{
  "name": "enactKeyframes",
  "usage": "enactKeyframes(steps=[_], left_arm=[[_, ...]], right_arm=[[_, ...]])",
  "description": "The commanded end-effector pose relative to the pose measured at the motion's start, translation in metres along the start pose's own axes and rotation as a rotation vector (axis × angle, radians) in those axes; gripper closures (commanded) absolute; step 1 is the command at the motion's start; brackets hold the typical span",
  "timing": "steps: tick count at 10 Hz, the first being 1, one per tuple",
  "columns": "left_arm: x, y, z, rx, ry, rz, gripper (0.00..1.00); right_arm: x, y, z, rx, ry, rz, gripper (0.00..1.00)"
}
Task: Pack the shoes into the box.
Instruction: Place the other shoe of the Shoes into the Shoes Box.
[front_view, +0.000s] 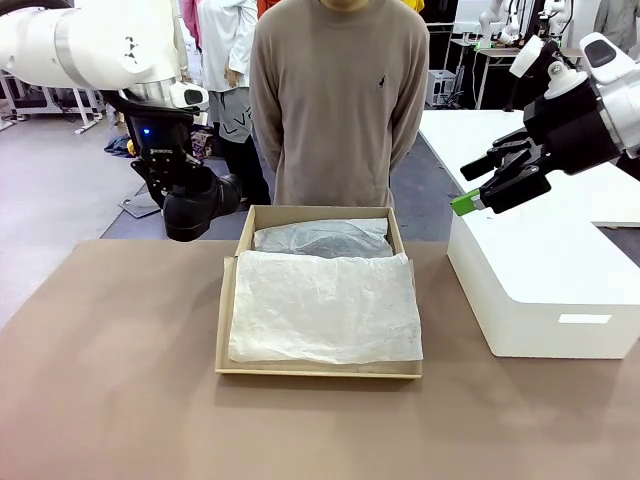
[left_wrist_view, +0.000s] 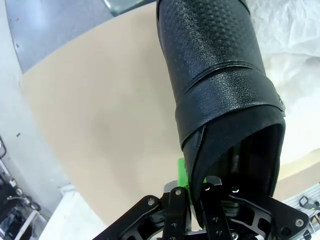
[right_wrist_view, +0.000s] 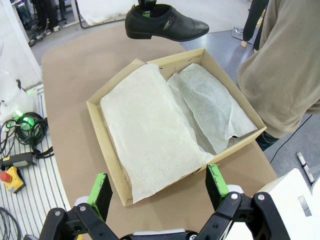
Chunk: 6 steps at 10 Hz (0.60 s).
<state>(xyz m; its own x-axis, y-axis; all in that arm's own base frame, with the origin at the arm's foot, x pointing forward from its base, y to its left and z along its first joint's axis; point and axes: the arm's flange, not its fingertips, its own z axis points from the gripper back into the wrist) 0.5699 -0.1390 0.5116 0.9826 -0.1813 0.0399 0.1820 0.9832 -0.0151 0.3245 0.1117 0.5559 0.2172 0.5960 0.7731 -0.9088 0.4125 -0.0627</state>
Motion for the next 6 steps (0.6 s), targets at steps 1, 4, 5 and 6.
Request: enactKeyframes(steps=[1,4,5,6], left_arm=[[-0.0005,0.0003,0.0019,-0.002,-0.001,-0.009,1.0],[-0.0005,0.0003,0.0019,-0.002,-0.001,-0.009,1.0],[0.0007,-0.0002,-0.0032,0.0,0.006,-0.001,1.0],[0.0052,-0.0085,0.0051,-0.002,-0.019,0.108,1.0]], right_arm=[[0.0004,-0.0034,-0.0018,0.014,-0.023,0.019,0.0],[0.0004,-0.0034,-0.0018,0.014,-0.023,0.019,0.0],[0.0004,-0.0034,-0.0018,0.014,-0.023,0.019,0.0],[0.0004,-0.0034,-0.0018,0.014,-0.023,0.019,0.0]])
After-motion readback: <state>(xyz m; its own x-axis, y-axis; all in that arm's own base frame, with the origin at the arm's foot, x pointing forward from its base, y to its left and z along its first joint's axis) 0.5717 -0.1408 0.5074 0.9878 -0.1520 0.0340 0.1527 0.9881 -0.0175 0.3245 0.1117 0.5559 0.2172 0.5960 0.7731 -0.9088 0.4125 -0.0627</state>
